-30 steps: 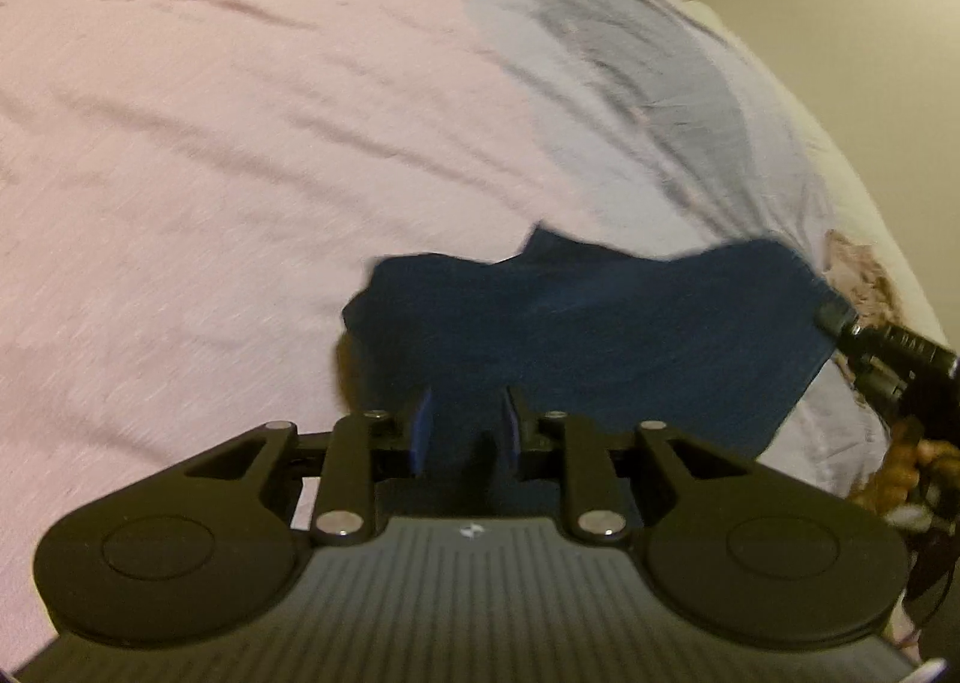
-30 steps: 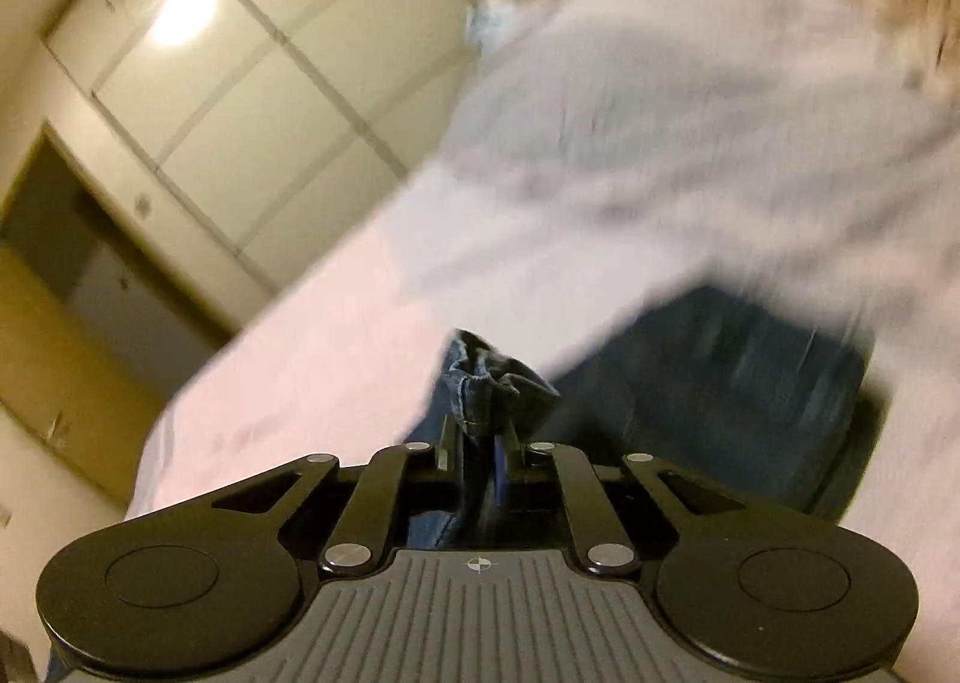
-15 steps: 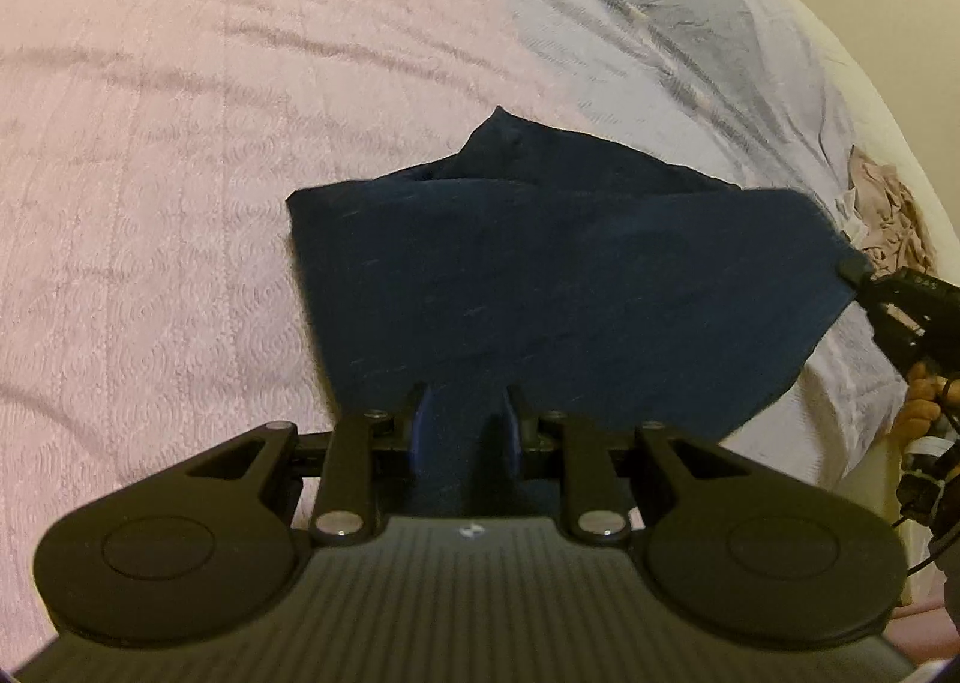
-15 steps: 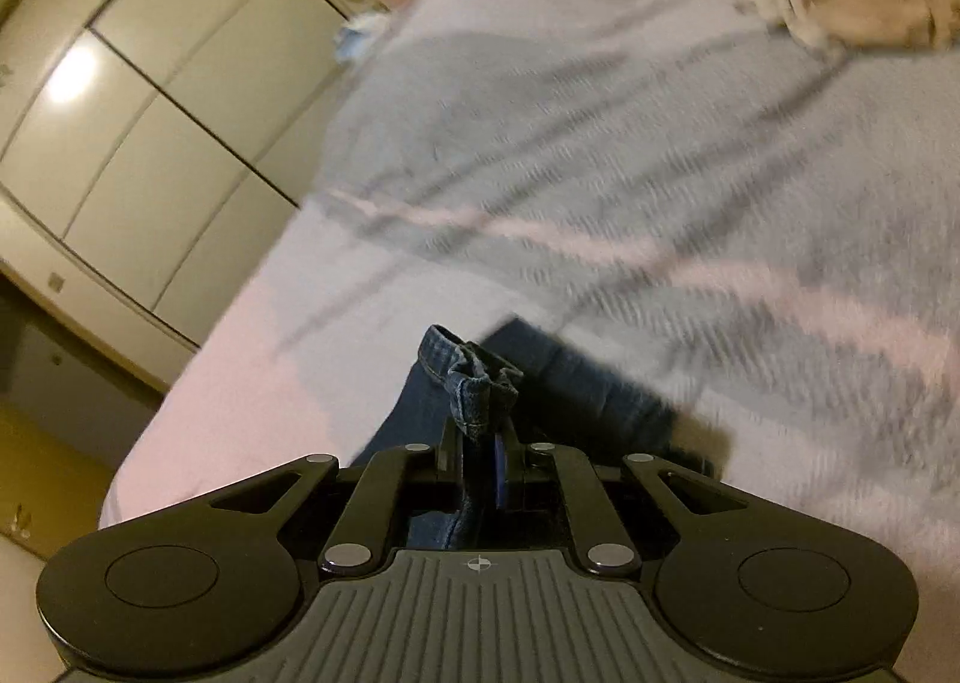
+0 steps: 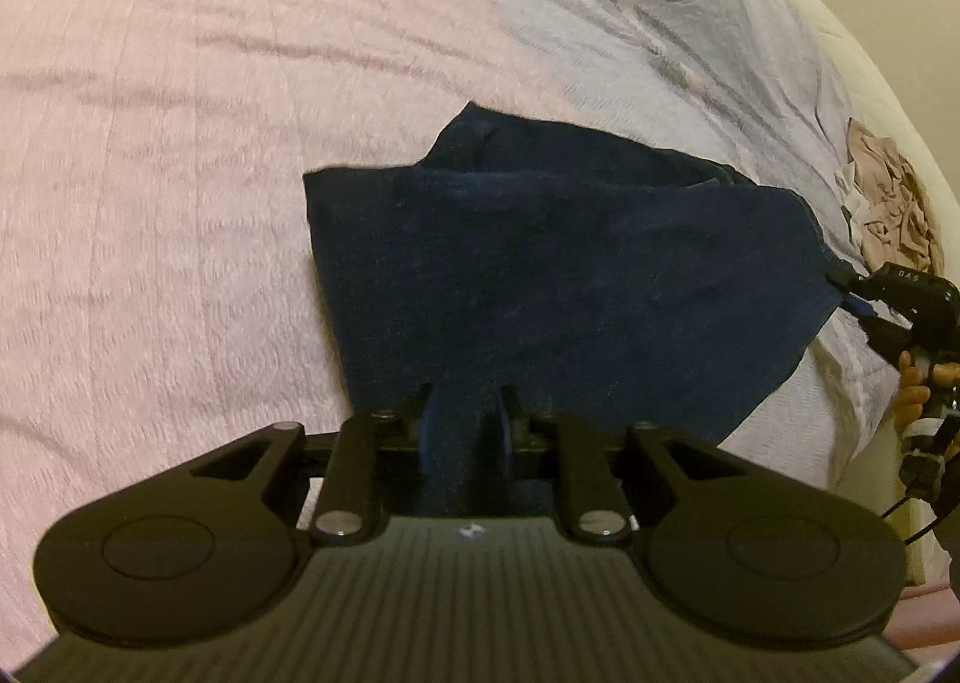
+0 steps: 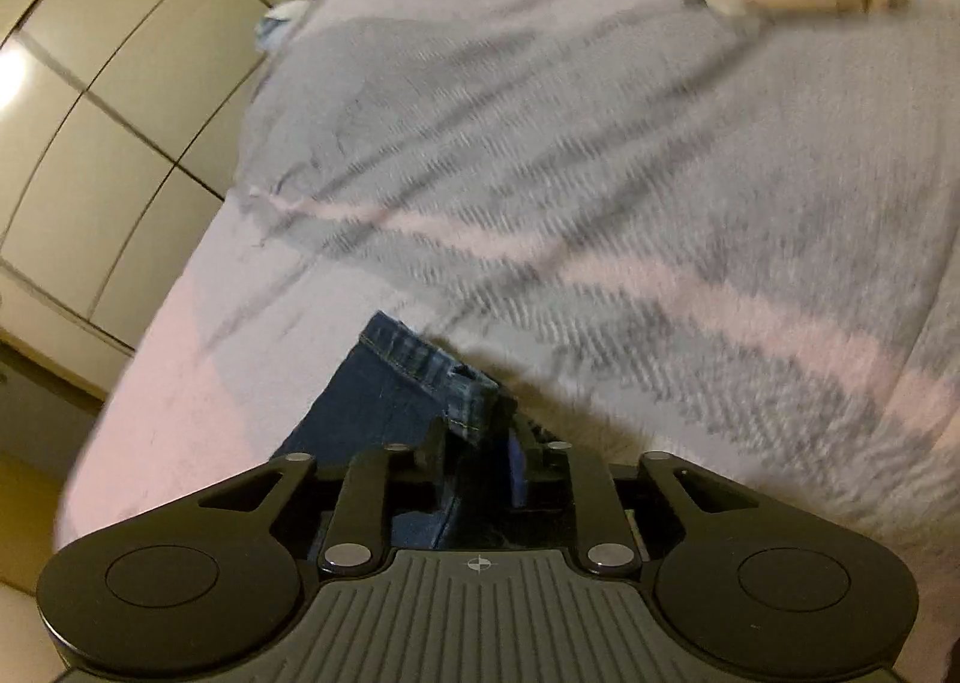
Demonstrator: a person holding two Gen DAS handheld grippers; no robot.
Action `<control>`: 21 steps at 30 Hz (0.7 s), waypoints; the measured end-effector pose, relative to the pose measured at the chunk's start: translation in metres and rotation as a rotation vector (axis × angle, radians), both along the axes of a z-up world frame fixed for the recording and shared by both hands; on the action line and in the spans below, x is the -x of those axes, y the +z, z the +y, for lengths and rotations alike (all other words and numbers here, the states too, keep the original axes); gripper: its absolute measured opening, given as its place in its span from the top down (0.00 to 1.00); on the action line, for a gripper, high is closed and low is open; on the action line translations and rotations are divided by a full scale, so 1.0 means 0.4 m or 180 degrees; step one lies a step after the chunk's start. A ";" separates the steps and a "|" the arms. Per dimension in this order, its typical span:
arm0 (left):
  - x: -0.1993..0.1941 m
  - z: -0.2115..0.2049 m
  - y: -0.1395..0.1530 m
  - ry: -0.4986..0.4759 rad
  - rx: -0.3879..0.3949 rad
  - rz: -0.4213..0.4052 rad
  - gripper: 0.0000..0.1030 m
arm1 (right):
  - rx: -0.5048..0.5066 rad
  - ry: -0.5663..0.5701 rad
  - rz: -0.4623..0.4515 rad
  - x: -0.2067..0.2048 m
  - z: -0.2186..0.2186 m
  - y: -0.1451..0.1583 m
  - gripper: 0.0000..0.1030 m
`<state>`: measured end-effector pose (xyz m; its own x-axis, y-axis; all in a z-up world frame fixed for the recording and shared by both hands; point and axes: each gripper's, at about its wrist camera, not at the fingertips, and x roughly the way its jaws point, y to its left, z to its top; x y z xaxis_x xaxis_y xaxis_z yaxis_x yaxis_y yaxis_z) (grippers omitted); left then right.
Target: Fold clothes
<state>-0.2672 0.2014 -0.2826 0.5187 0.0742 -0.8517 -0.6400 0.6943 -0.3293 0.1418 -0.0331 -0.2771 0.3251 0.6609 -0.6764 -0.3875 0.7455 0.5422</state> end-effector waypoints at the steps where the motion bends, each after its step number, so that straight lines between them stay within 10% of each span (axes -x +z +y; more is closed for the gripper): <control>1: -0.001 0.003 -0.001 -0.0016 -0.0007 0.0006 0.85 | 0.0079 0.0019 -0.0160 0.016 0.005 0.009 0.75; 4: -0.006 0.011 -0.015 -0.0032 0.0032 0.0034 0.85 | 0.0407 0.0015 -0.0420 0.029 0.046 -0.009 0.58; 6: -0.008 0.015 -0.016 -0.0059 0.0051 0.0038 0.85 | 0.0665 -0.0053 -0.0102 0.000 0.062 -0.061 0.54; 10: -0.011 0.024 0.003 -0.0238 -0.0002 0.0036 0.85 | 0.0293 -0.0440 0.0265 -0.014 0.015 -0.043 0.53; 15: -0.018 0.083 0.030 -0.0693 -0.0107 -0.0210 0.85 | 0.0523 -0.0595 -0.0200 0.135 0.015 0.047 0.53; 21: 0.002 0.186 0.016 -0.1332 -0.0159 -0.0292 0.85 | 0.0514 -0.0704 0.0102 0.484 0.058 0.069 0.53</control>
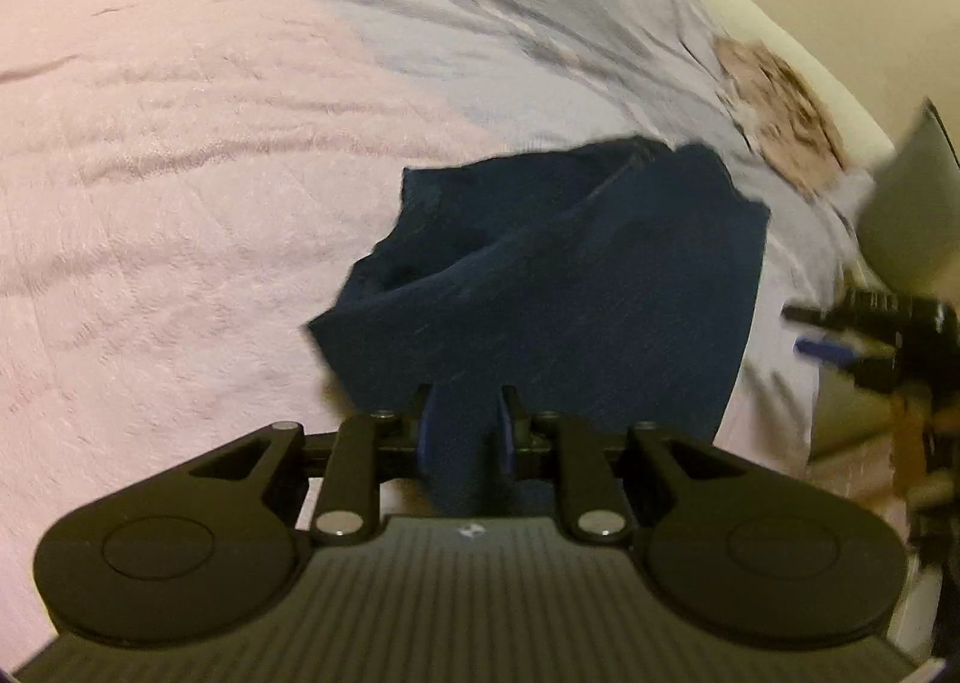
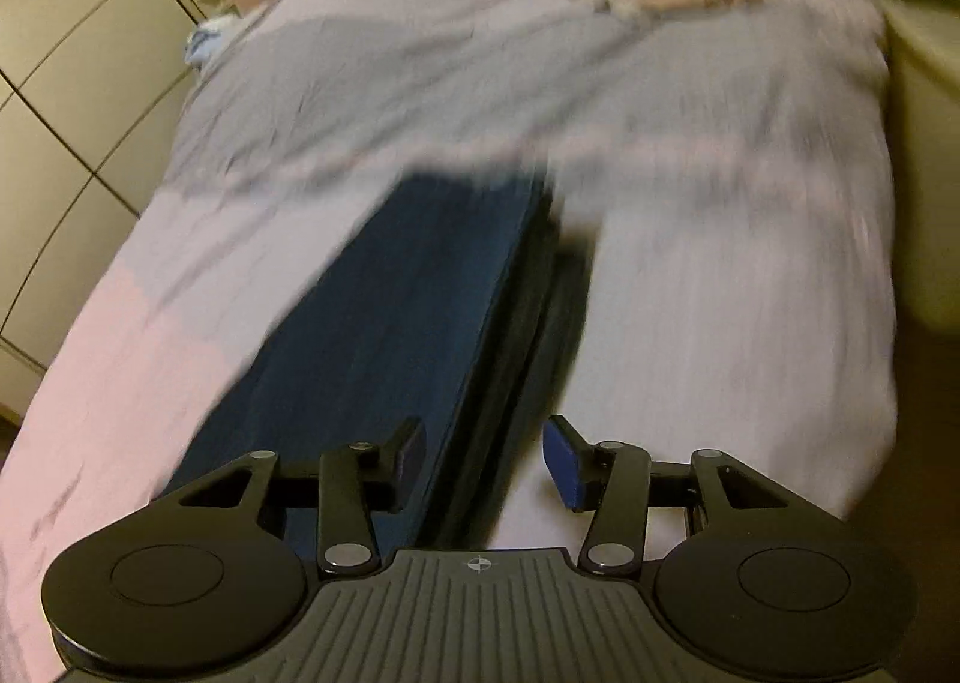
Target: Fold clothes
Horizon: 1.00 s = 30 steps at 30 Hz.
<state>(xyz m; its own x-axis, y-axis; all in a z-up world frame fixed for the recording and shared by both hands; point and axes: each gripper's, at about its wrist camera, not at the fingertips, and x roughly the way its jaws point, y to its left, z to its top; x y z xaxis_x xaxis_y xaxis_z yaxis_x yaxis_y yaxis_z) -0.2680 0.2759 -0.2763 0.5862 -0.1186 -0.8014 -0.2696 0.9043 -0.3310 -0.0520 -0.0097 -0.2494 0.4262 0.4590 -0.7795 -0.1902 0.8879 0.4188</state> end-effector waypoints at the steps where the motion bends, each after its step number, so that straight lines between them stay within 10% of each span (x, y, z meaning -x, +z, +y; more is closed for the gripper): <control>1: 0.015 0.019 -0.002 -0.0070 0.0000 0.0060 0.85 | 0.0006 -0.0029 0.0091 0.067 0.008 -0.006 0.53; 6: 0.091 0.094 -0.008 -0.0186 -0.0164 0.0578 0.85 | 0.0549 -0.0409 0.0887 0.317 0.066 -0.055 0.53; 15: 0.068 0.111 -0.035 -0.0291 -0.0327 0.0986 0.84 | 0.0892 -0.0639 0.1041 0.437 0.129 -0.052 0.53; 23: -0.004 0.103 0.056 -0.0755 -0.0259 0.0438 0.83 | 0.0368 -0.0859 0.0759 0.482 0.152 -0.004 0.54; 30: -0.096 0.099 0.060 -0.1415 -0.0345 -0.0072 0.95 | 0.0174 -0.0756 0.0323 0.479 0.218 0.026 0.87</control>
